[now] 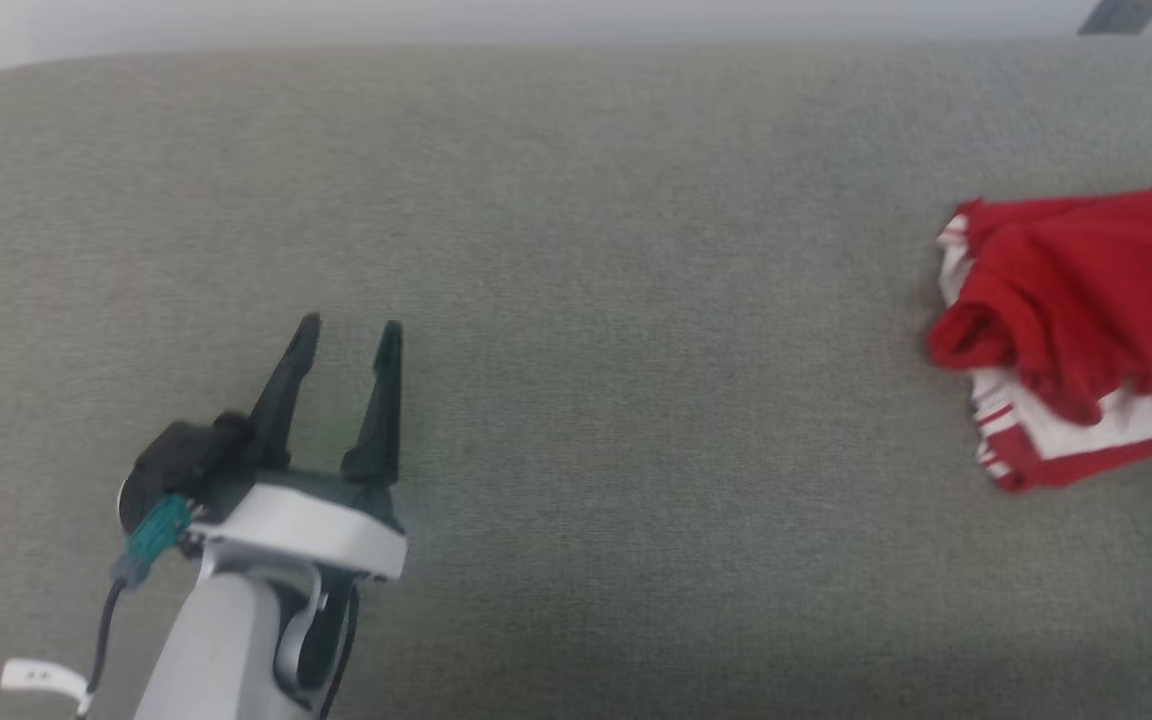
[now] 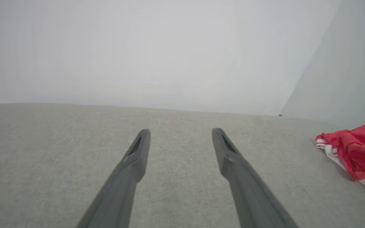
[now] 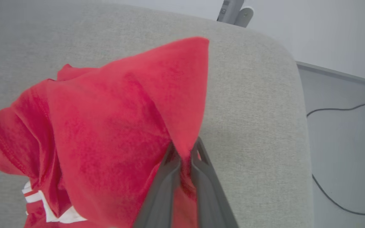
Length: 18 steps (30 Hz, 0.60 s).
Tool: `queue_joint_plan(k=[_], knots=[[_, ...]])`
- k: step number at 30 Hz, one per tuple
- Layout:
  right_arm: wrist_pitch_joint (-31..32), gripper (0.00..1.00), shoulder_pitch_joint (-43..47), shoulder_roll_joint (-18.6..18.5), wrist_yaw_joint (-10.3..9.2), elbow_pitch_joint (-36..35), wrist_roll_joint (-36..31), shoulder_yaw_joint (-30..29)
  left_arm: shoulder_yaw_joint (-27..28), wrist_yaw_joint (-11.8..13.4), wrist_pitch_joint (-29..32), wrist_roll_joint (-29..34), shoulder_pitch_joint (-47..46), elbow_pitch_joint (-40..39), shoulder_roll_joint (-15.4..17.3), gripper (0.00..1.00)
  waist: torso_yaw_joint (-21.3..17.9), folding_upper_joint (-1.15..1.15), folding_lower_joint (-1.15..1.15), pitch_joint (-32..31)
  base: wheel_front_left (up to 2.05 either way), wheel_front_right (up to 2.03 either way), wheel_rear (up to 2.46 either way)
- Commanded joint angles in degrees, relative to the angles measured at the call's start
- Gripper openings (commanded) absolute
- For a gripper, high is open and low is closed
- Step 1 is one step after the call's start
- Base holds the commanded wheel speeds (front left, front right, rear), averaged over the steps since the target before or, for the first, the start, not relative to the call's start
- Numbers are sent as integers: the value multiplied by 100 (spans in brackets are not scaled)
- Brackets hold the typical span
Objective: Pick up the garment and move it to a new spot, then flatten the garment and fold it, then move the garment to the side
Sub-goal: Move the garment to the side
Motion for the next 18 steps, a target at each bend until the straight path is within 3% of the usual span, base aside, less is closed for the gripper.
queue_joint_plan(k=[1,18], knots=[[-124,0,-162,-100,-6,114,-62,10,-84,-15,-26,48,-196,43,10,100,-142,0,0,144,0,0,0],[-1463,0,-1280,-673,-6,1565,-373,680,-703,-15,-26,250,-1300,351,-70,100,-608,0,0,810,0,0,0]])
